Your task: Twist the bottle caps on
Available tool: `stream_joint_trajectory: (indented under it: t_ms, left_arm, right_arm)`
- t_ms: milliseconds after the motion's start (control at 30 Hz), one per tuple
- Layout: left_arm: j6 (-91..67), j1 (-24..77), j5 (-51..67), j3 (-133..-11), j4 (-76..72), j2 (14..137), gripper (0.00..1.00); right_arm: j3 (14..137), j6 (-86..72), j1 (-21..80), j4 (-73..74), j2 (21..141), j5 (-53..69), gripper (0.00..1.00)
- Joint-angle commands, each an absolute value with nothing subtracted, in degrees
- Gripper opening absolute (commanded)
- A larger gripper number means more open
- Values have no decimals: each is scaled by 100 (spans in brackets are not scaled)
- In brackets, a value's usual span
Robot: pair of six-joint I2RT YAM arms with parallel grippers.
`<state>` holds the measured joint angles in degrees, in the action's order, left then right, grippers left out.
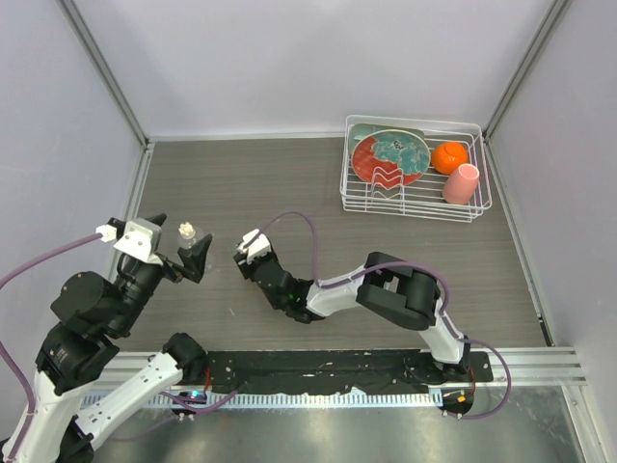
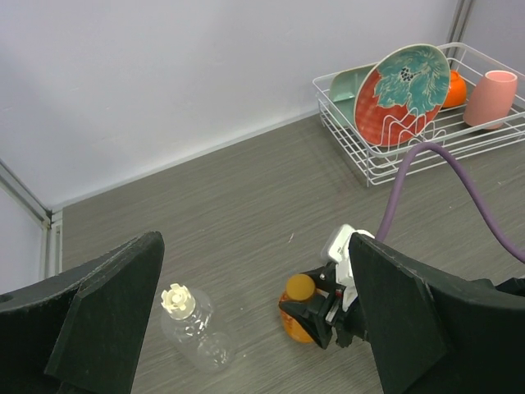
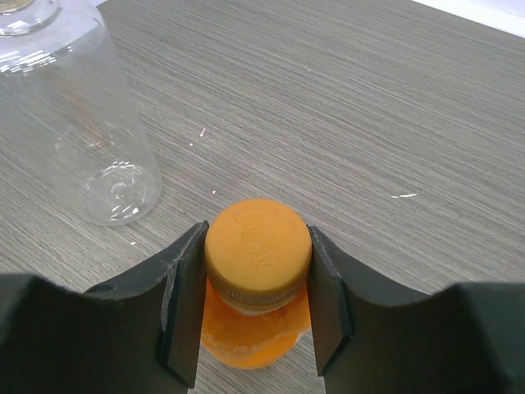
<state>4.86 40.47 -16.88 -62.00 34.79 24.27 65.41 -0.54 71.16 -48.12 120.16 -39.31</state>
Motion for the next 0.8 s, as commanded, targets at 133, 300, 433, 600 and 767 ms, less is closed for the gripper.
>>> stream_joint_trajectory:
  t_ms: [133,300,433,600,767]
  left_arm:
    - [413,4025,-1617,-6258,3472,2496,100]
    - [413,4025,-1670,-6354,3489,2540,100]
    - [387,4025,-1652,-6407,3507,2549,100]
    - [413,4025,-1644,-6460,3560,2566,100]
    - [387,4025,-1687,-6705,3533,2777,100]
  right_arm:
    - [6583,140,7295,-4887,11980,-4201,47]
    - [6574,369,7312,-4816,11769,-4228,60]
    - [6609,492,7321,-4773,11716,-4236,82]
    - [6618,711,7365,-4781,11470,-4236,96]
    - [7100,775,7453,-3828,10647,-4000,96]
